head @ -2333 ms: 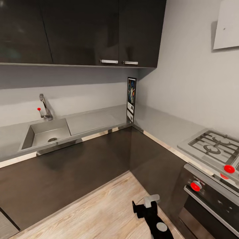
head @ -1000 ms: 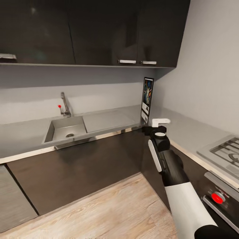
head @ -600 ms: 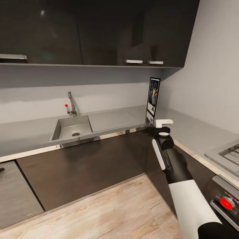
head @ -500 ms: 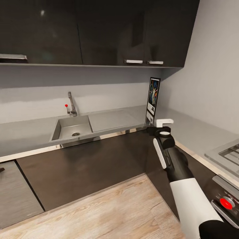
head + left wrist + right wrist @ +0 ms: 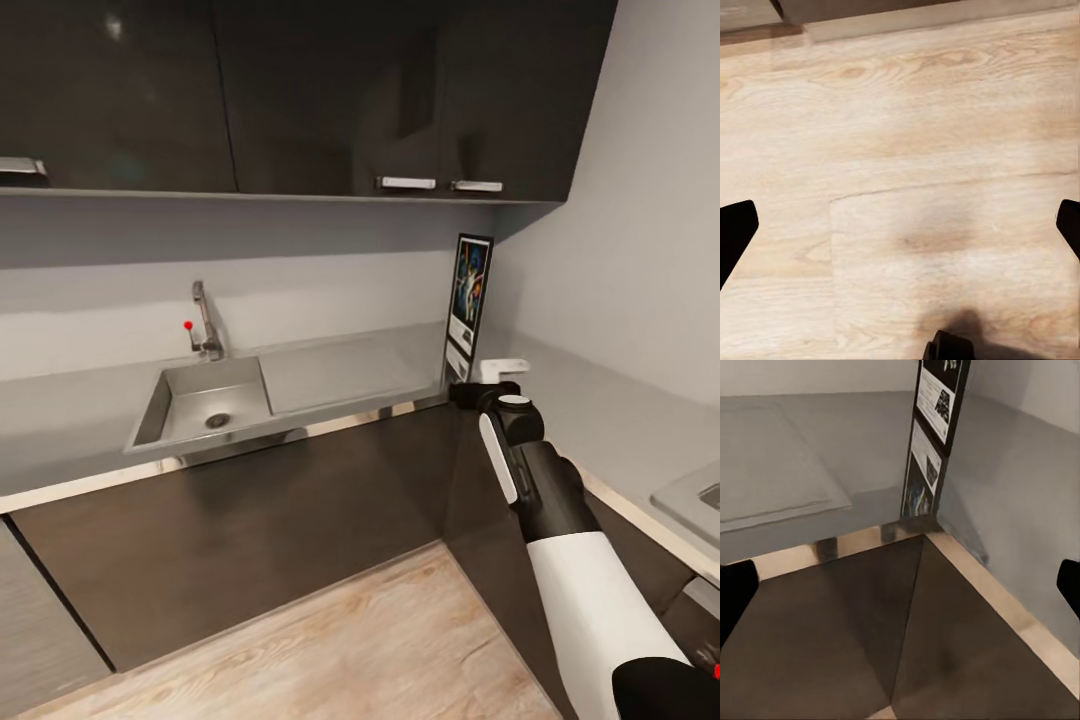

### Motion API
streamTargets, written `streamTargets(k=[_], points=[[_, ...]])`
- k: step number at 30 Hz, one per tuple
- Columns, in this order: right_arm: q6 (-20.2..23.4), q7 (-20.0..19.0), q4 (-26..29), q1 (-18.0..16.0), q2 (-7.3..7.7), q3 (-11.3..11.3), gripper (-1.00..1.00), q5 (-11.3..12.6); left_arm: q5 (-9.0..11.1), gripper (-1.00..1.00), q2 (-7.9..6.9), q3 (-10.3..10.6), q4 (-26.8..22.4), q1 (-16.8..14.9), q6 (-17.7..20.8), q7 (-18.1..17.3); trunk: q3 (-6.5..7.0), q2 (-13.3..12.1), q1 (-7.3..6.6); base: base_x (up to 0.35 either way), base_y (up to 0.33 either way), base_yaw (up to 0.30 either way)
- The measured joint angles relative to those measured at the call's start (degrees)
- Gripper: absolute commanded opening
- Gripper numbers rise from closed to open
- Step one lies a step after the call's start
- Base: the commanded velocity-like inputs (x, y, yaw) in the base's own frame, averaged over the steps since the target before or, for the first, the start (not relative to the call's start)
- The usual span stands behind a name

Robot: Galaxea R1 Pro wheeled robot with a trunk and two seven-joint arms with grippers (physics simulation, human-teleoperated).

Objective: Pick up the poster from the kitchen countertop and hang it on one of the wall nails in the kitchen.

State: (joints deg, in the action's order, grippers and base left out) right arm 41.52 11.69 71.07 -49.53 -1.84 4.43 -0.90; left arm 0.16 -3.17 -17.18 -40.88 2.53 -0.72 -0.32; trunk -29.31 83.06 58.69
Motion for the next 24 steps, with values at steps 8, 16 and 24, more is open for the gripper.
streamTargets(k=[8,16,24], points=[[0.0,0.0,0.0,0.0,0.0,0.0,1.0,0.0,0.0,1.0,0.0,0.0,0.0,0.0,0.0,0.0,0.0,0.0,0.0,0.336,-0.053,0.0],[0.0,0.0,0.0,0.0,-0.01,-0.1,1.0,0.0,0.0,1.0,0.0,0.0,0.0,0.0,0.0,0.0,0.0,0.0,0.01,0.305,-0.169,0.0],[0.0,0.0,-0.1,0.0,-0.01,0.0,1.0,0.0,0.0,1.0,0.0,0.0,0.0,0.0,0.0,0.0,0.0,0.0,0.01,0.275,-0.218,0.0]])
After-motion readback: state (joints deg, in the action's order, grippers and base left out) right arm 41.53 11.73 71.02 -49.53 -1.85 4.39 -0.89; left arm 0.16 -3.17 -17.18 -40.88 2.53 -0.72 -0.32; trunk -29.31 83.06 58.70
